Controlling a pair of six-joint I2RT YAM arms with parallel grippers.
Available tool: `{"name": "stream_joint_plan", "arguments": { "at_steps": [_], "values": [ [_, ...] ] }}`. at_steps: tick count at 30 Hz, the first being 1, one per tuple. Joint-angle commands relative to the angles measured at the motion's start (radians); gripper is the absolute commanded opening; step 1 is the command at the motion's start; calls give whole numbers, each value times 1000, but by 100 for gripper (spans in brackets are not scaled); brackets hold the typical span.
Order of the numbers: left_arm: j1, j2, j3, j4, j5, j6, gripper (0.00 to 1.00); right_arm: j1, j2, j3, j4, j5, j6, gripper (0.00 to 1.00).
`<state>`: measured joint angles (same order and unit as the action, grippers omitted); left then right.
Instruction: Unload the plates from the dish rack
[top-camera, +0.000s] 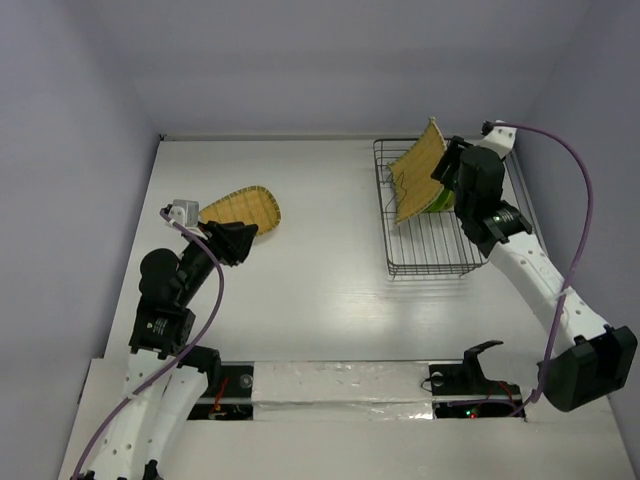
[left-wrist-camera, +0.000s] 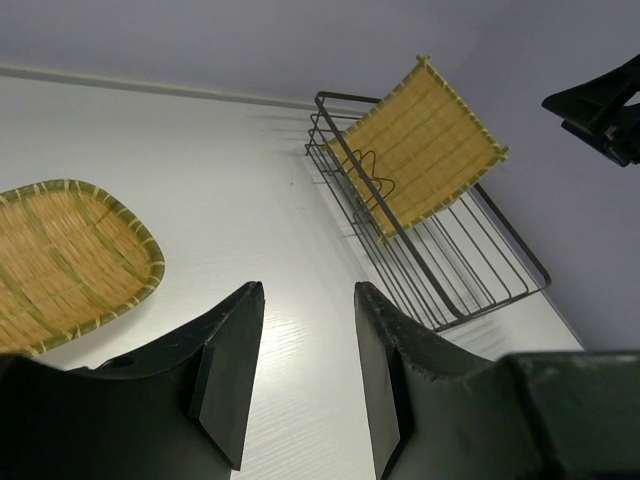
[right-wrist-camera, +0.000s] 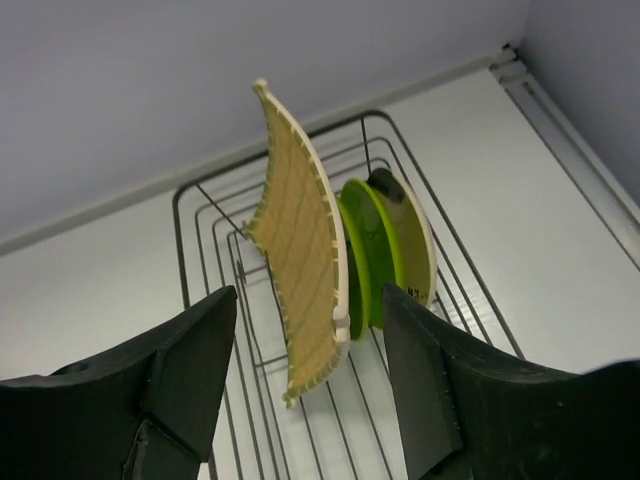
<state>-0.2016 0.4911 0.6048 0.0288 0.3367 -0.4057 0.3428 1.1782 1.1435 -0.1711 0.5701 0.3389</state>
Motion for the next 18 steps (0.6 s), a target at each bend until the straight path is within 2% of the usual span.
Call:
{"name": "stream_joint_plan", "arguments": {
  "at_steps": [1, 4, 8, 12, 16, 18],
  "values": [
    [8, 6, 39, 49, 18, 1, 39, -22, 37, -1, -18, -50, -38, 66],
    [8, 1, 39, 46, 15, 1, 39, -53, 101, 2, -15, -41, -46, 66],
    [8, 3, 39, 49, 19, 1, 39, -97, 175, 31, -31, -116, -63, 63],
    [18, 0, 39, 52, 22, -1, 39, -97, 256, 54, -33, -130, -75, 61],
    [18, -5, 38, 49, 19, -1, 39, -107, 302, 82, -31, -125, -72, 44],
    [18, -5, 38, 49, 21, -2, 39, -107, 307, 94, -24, -125, -72, 39]
  ]
}}
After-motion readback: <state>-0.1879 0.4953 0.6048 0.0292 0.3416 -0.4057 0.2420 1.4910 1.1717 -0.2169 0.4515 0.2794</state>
